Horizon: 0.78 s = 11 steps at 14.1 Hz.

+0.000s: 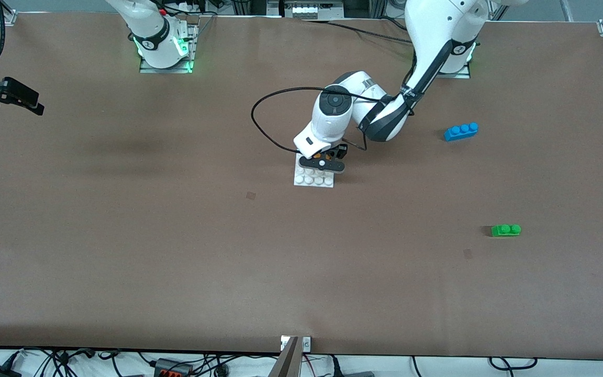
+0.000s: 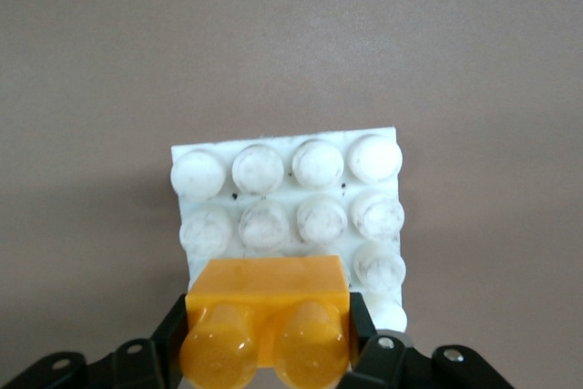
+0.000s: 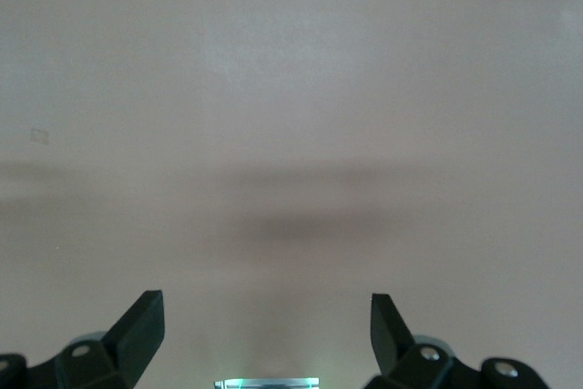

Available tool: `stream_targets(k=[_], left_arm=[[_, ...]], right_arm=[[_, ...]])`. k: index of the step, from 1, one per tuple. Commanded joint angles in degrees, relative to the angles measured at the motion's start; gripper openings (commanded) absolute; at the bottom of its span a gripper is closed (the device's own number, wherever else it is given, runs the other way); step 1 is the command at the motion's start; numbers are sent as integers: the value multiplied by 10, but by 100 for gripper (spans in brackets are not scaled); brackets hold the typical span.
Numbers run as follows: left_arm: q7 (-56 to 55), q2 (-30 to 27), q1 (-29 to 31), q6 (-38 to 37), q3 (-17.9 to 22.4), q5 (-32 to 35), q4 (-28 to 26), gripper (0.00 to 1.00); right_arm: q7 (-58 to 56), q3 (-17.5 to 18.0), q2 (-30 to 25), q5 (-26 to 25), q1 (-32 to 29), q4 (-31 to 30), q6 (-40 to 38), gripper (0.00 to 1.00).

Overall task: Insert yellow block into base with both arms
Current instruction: 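Position the yellow brick above the white base studs with the left gripper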

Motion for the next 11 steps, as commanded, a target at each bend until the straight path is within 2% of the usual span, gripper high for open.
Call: stream_targets(k=[1, 11], left_arm=[[-6, 21, -12, -3, 11, 29, 27, 50], [-7, 32, -22, -5, 10, 42, 22, 50]], right_arm=[[0, 10, 4, 6, -4, 12, -4, 100], [0, 11, 4, 5, 6, 13, -3, 100]])
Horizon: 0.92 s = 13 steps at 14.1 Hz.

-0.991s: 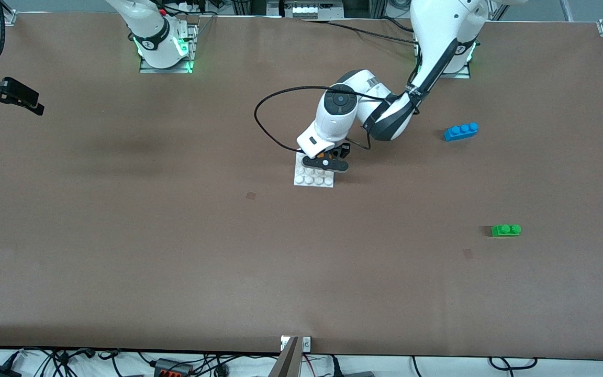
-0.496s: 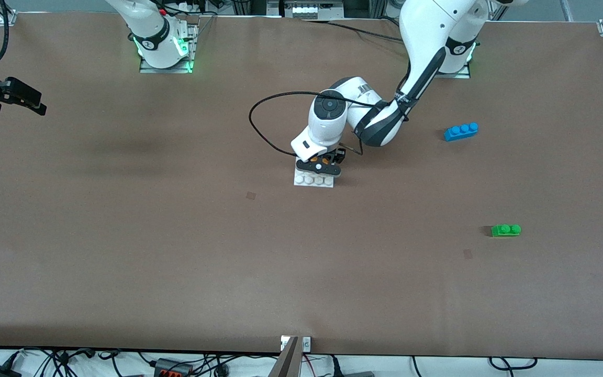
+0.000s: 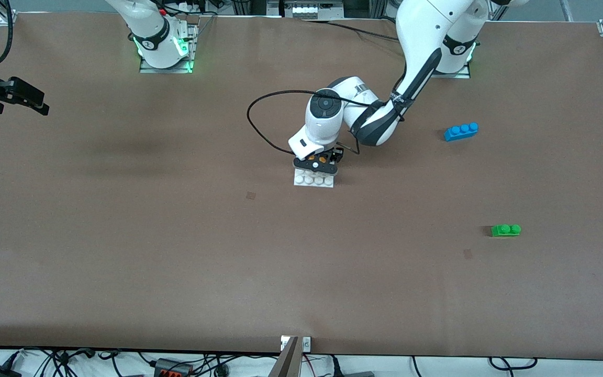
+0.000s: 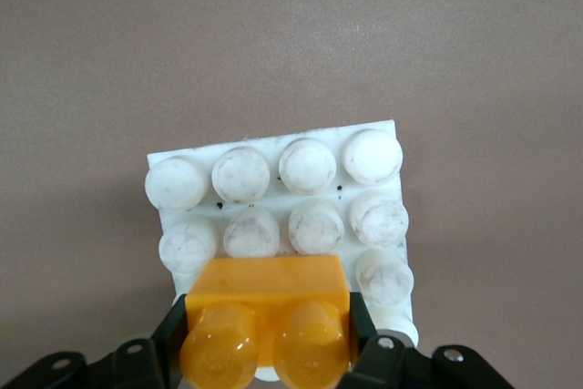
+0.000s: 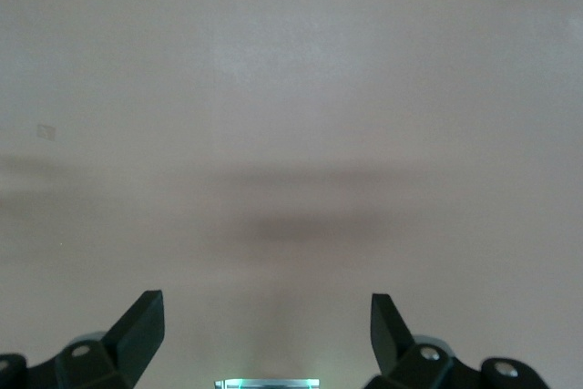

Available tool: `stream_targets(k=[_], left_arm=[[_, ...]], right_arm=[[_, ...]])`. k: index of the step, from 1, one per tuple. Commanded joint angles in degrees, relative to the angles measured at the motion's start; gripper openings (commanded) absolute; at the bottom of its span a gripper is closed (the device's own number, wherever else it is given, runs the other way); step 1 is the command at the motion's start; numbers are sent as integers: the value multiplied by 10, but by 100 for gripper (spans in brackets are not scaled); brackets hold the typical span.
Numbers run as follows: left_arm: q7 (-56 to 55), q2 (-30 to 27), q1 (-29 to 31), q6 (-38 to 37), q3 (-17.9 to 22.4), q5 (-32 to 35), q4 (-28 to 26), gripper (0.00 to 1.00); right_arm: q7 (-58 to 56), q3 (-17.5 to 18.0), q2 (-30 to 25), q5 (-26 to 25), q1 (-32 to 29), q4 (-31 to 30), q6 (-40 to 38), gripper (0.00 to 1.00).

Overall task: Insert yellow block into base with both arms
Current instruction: 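Press the yellow brick down onto the base studs with the left gripper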

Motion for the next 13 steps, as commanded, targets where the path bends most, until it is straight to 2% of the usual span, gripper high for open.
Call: stream_targets(k=[1, 13], left_arm=[[-7, 10, -9, -4, 7, 15, 8, 50], [-24, 6, -15, -37, -1, 30, 3, 50]], right_arm=[[1, 2, 4, 5, 1, 12, -4, 100], [1, 2, 4, 5, 4, 12, -4, 100]])
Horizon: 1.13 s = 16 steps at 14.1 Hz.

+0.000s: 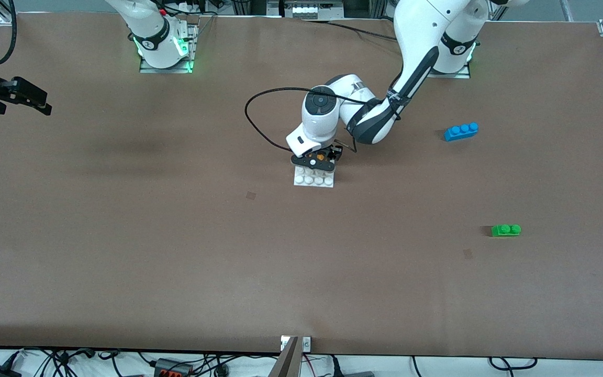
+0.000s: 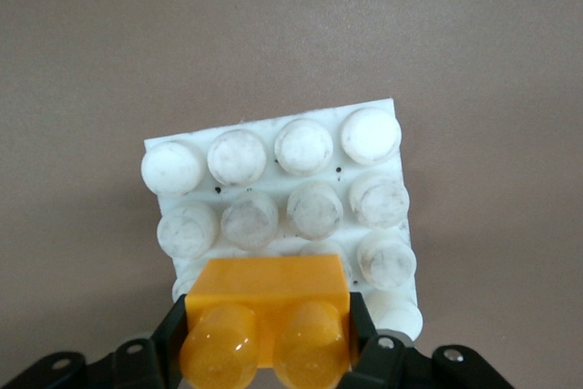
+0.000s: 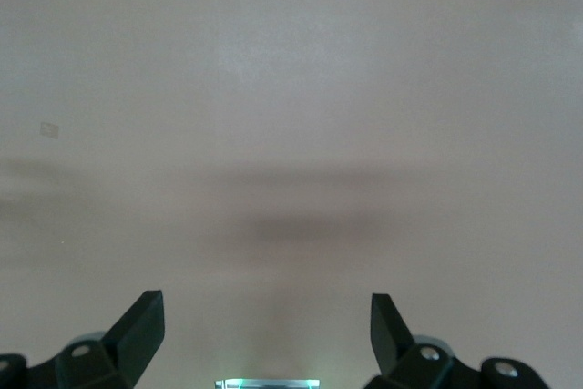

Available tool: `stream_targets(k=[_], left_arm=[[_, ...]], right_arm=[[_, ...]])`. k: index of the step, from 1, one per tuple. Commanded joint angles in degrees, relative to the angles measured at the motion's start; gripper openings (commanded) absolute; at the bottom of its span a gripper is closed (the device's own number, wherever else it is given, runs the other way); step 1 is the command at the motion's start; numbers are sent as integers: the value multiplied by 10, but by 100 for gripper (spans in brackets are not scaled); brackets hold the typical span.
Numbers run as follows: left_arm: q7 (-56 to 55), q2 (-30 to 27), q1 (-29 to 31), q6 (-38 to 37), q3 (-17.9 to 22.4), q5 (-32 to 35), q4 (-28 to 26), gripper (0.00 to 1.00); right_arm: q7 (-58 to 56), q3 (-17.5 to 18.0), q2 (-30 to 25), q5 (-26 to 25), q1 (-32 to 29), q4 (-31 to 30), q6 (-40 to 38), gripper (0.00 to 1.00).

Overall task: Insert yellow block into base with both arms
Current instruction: 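Press the yellow brick down onto the base studs with the left gripper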

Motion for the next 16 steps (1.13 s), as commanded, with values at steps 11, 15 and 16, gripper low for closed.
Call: stream_targets(k=[11, 15, 16], left_arm=[[-17, 23, -8, 4, 6, 13, 10, 50], [-18, 37, -8, 4, 7, 12, 35, 49], [-23, 37, -8, 4, 8, 11, 35, 49]], right_arm=[[1, 0, 4, 4, 1, 12, -5, 100], [1, 0, 4, 4, 1, 12, -6, 100], [1, 0, 4, 5, 1, 12, -6, 100]])
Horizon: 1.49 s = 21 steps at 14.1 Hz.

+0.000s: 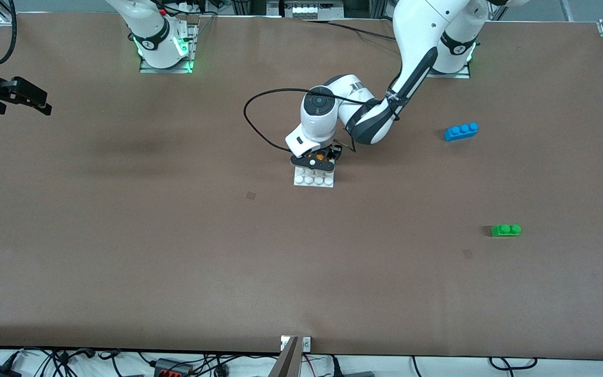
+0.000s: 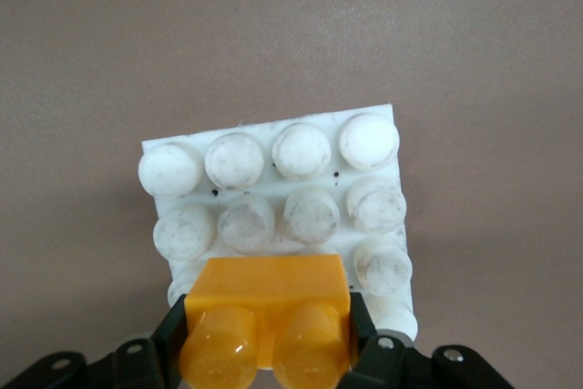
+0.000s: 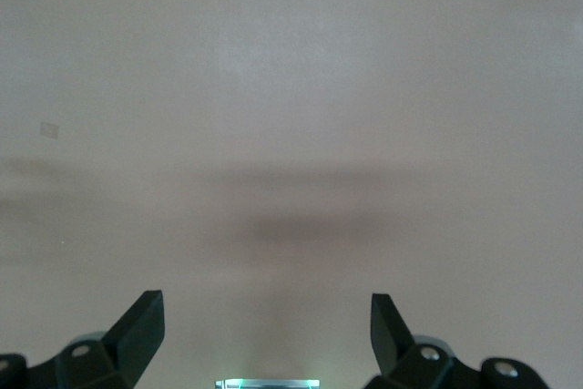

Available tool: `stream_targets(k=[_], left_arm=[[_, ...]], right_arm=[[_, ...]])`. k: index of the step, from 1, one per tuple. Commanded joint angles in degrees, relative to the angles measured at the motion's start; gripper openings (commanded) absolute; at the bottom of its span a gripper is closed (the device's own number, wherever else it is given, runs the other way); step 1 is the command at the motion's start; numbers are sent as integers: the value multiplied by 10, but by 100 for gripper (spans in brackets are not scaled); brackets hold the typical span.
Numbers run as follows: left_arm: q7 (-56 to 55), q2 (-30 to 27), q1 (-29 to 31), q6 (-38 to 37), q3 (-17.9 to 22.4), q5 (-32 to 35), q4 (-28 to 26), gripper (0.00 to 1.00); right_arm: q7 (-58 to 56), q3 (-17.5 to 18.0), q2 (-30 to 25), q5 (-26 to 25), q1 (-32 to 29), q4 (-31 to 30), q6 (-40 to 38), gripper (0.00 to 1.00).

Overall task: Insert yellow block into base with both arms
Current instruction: 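Press the yellow brick down onto the base studs with the left gripper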

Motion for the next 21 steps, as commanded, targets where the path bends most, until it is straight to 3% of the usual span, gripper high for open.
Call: stream_targets(k=[1, 21], left_arm=[[-18, 31, -7, 6, 8, 12, 25, 49], [-13, -3, 0, -3, 1, 15, -27, 48]], right_arm=[[1, 0, 4, 5, 1, 12, -7, 100], [1, -2, 4, 5, -1, 12, -10, 100]])
